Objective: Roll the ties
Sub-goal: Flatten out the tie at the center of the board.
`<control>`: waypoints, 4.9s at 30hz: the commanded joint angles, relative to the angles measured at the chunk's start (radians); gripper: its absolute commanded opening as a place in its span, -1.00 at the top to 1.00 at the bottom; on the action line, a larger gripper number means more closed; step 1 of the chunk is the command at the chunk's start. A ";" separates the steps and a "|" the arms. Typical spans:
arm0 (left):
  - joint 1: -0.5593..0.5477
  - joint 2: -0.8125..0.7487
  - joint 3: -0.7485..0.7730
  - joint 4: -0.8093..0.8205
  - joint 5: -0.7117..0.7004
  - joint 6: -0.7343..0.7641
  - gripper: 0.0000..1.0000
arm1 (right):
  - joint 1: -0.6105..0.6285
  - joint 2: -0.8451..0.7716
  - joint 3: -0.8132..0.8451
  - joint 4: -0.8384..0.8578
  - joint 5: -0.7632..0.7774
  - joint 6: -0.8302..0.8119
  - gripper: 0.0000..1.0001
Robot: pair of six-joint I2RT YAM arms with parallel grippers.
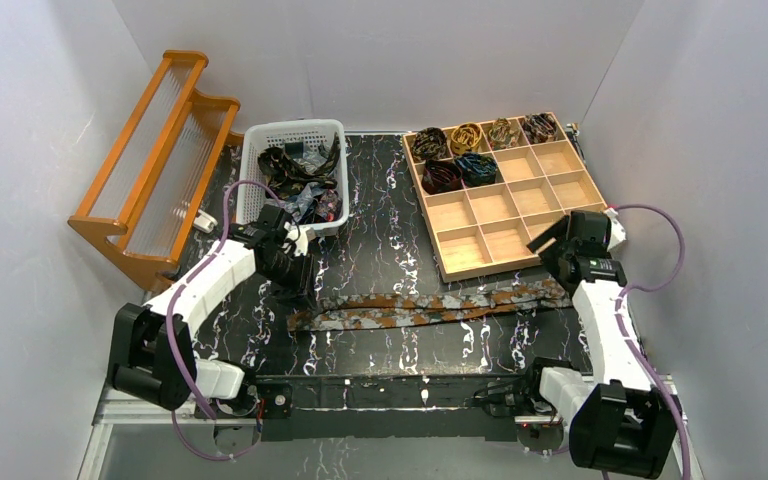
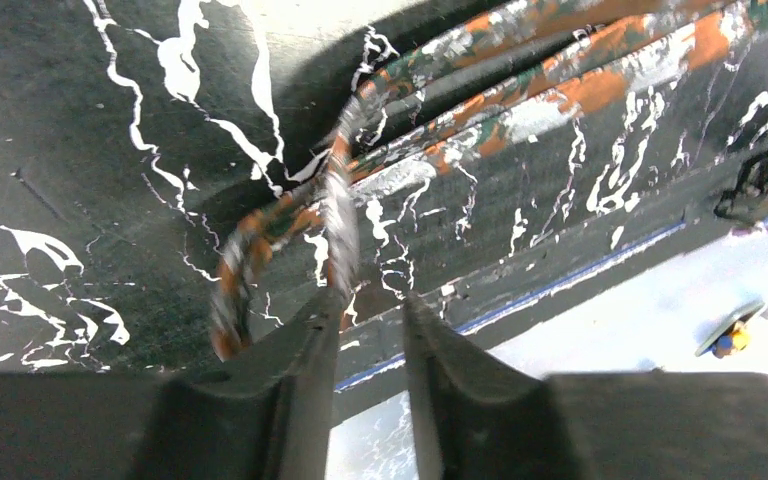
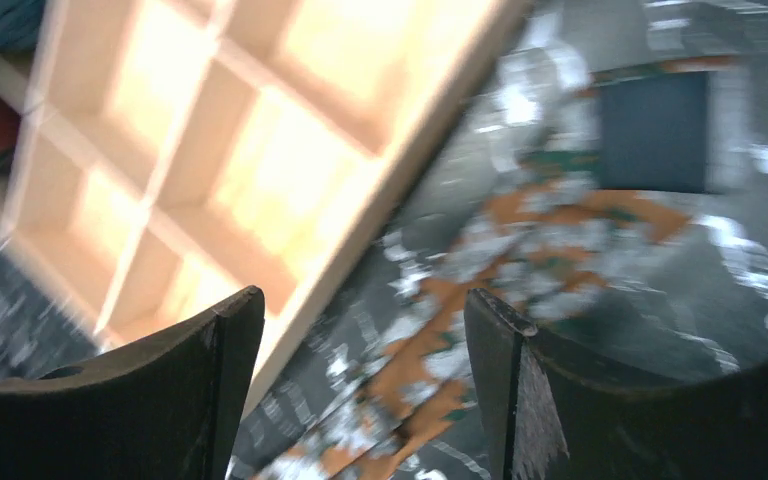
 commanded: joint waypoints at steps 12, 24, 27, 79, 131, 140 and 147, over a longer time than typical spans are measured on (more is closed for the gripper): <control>0.008 -0.014 0.053 -0.032 -0.237 -0.014 0.19 | 0.604 0.146 -0.012 0.567 -0.708 -0.408 -0.68; 0.013 -0.251 0.037 0.064 -0.401 -0.255 -0.80 | 0.882 0.593 0.265 0.444 -0.619 -0.759 -0.65; 0.013 -0.330 -0.020 0.075 -0.396 -0.323 -0.80 | 0.918 0.650 0.303 0.396 -0.593 -0.811 -0.61; 0.013 -0.583 -0.345 0.225 -0.459 -0.728 -0.83 | 1.043 0.701 0.379 0.096 -0.624 -0.893 0.61; 0.013 -0.791 -0.165 -0.051 -0.731 -0.668 -0.84 | 1.221 0.901 0.543 0.350 -0.361 -0.785 0.62; 0.014 -0.799 -0.183 -0.029 -0.714 -0.669 -0.84 | 1.220 0.833 0.613 0.267 -0.592 -0.796 0.63; 0.013 -0.782 -0.204 -0.003 -0.680 -0.694 -0.86 | 1.221 0.885 0.583 0.241 -0.664 -0.791 0.56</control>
